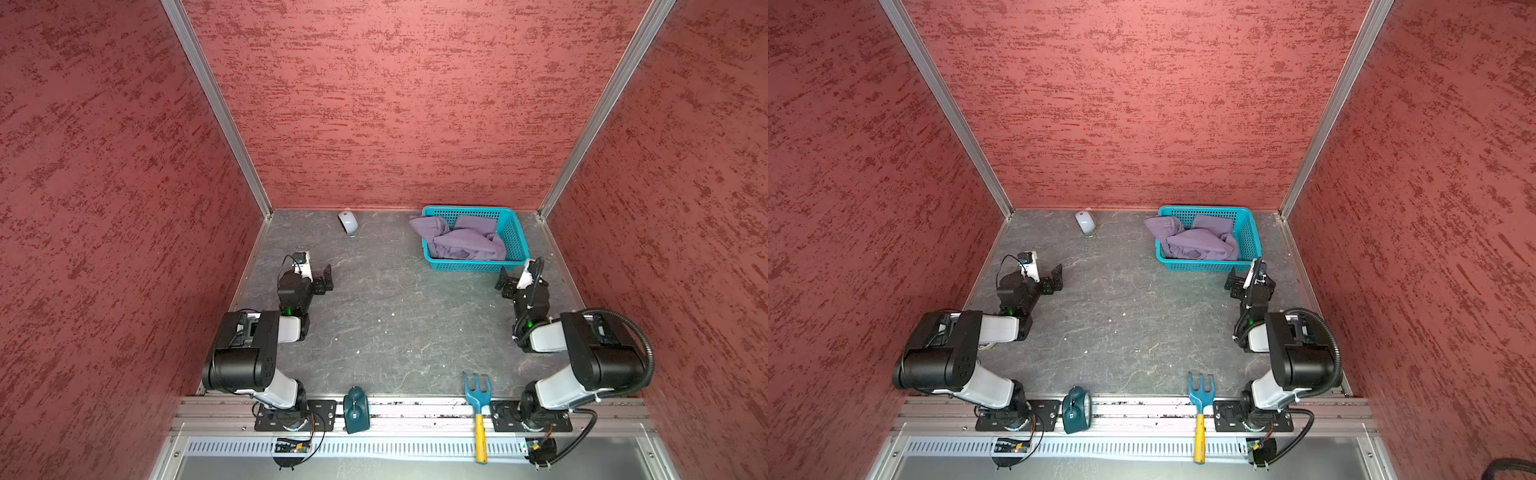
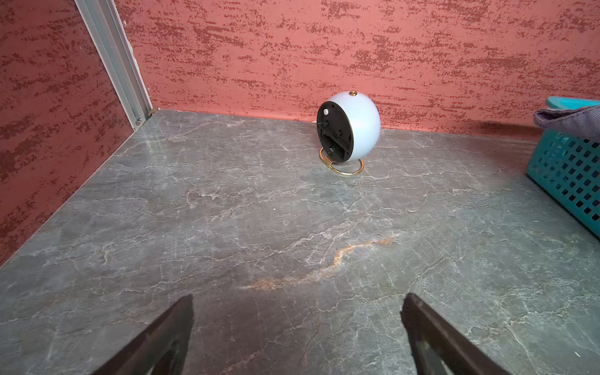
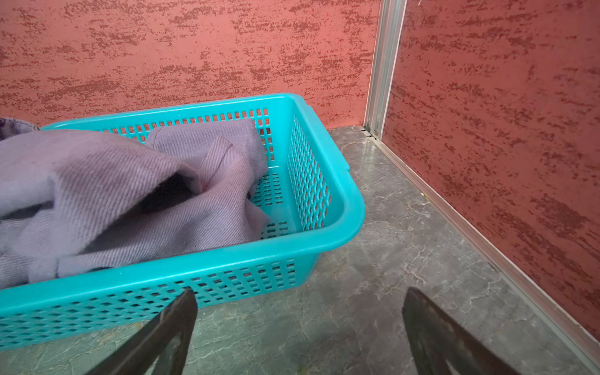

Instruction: Fold and stack the trousers

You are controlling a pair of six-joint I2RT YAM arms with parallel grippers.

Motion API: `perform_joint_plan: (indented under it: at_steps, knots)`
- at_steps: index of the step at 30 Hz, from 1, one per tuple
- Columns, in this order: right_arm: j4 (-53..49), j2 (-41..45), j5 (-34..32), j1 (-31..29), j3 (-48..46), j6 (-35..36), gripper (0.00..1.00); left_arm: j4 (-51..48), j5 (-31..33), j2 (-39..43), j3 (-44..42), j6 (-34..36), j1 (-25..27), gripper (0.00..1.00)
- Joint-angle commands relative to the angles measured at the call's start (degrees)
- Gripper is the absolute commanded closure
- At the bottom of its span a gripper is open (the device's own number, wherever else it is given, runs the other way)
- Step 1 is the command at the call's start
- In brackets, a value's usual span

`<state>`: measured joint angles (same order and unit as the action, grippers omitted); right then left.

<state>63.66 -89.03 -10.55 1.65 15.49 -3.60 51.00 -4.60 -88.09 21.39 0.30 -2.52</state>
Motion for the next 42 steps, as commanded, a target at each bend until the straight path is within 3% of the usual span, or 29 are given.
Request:
perform_joint_plan:
  at_steps: [1,30,32,33,34,37,40,42]
  knots:
    - [2.35,0.63,-0.03,0.11,0.43,0.81,0.01,-0.3,-0.18,0.2,0.51,-0.12,-0.11,0.01]
    - [2.66,0.81,-0.13,0.11,0.3,0.78,0.01,-0.19,1.1,0.25,0.56,0.55,0.57,0.01]
    - [-0.55,4.44,-2.19,-0.23,0.61,0.75,0.01,-0.12,4.38,2.12,-0.16,1.46,2.14,0.01]
    - [-4.59,7.56,-3.86,-0.56,1.58,0.41,0.01,0.0,9.14,3.72,-0.84,1.36,3.16,0.01]
    - [-10.58,11.09,-5.66,-0.59,2.94,-0.5,0.01,-2.9,14.24,6.03,-0.35,1.7,5.21,0.01]
    - [-28.53,19.26,-9.49,-0.72,8.4,-4.01,0.01,-16.74,19.73,11.67,5.68,3.38,8.77,0.01]
    - [-37.91,25.64,-13.2,-1.29,9.93,-7.75,0.01,-27.78,27.55,12.3,12.71,-2.57,11.26,0.01]
    - [-43.72,29.9,-14.39,-1.88,10.44,-10.83,0.01,-39.32,37.7,12.72,18.7,-11.9,13.67,0.01]
